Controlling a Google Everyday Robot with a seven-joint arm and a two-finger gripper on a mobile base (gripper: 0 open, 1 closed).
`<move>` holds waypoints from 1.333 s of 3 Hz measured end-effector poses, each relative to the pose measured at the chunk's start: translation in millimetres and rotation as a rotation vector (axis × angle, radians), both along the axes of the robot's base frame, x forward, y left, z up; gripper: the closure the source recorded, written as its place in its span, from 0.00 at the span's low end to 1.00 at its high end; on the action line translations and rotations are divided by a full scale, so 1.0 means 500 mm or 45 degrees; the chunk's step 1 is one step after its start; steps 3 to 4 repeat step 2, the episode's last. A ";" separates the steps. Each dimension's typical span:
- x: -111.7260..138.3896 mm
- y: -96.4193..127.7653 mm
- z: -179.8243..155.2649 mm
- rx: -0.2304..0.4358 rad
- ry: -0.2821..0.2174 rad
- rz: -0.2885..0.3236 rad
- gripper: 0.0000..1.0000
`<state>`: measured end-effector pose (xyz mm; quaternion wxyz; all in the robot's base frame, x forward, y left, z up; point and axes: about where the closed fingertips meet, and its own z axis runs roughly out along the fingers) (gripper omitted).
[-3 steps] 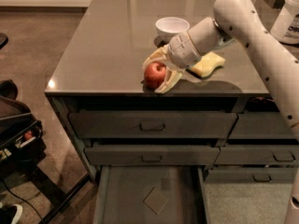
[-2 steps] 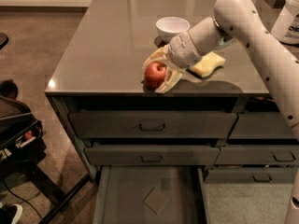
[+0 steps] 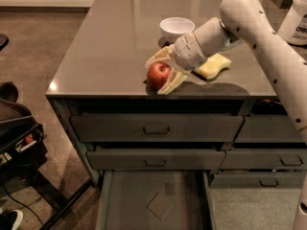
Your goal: Pick apple from bottom drawer and place on counter
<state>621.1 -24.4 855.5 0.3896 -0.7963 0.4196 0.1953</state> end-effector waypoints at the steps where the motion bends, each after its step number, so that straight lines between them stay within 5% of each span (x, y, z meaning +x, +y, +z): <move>1: 0.000 0.000 0.000 0.000 0.000 0.000 0.00; 4: 0.000 0.000 0.000 0.000 0.000 0.000 0.00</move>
Offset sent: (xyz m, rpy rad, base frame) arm 0.0000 0.0000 0.0000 0.0000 0.0000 0.0000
